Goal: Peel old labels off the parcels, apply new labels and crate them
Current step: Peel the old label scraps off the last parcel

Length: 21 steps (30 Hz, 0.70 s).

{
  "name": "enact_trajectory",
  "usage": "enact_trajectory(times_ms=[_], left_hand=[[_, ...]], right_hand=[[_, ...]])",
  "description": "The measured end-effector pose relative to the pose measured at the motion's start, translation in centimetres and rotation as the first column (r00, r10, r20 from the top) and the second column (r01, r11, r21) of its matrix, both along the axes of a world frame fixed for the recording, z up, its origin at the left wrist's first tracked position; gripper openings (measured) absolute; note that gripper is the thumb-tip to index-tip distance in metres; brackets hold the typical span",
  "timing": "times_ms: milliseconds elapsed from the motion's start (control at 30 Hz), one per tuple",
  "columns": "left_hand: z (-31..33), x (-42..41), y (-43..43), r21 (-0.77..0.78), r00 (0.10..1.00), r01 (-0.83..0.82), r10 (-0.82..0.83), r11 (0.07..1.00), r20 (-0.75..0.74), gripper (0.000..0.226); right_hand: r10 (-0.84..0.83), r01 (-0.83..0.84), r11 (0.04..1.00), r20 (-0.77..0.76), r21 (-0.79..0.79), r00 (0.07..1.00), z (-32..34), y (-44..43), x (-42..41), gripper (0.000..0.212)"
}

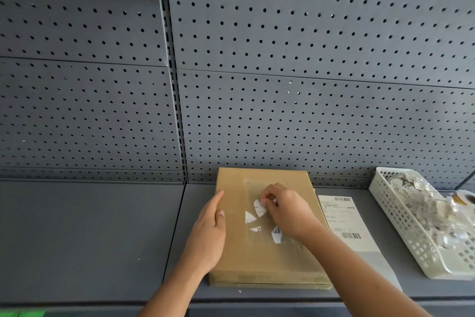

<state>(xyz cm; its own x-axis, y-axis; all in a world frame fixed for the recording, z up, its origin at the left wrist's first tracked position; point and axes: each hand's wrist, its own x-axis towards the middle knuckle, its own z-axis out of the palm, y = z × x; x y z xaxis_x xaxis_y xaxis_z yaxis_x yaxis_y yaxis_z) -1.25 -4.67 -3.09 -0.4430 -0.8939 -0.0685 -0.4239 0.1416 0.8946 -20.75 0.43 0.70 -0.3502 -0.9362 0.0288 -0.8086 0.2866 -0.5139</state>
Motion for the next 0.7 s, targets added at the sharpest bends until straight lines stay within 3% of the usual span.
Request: enact_trajectory(times_ms=[233,500,700], left_hand=[[0.1,0.0,0.0,-0.003,1.0,-0.001,0.001,1.0,0.005,0.047],[0.1,-0.1,0.0,-0.017,1.0,0.01,-0.009,1.0,0.023,0.047],[0.2,0.0,0.0,-0.014,1.0,0.012,-0.012,1.0,0.022,0.047]], right_hand=[[0.06,-0.052,0.998,0.245,-0.037,0.968,0.7,1.4,-0.3,0.014],[0.063,-0.043,0.997,0.4,-0.061,0.914,1.4,3.0,-1.0,0.013],[0.088,0.018,0.988,0.645,-0.156,0.759,2.1,4.0,-1.3,0.014]])
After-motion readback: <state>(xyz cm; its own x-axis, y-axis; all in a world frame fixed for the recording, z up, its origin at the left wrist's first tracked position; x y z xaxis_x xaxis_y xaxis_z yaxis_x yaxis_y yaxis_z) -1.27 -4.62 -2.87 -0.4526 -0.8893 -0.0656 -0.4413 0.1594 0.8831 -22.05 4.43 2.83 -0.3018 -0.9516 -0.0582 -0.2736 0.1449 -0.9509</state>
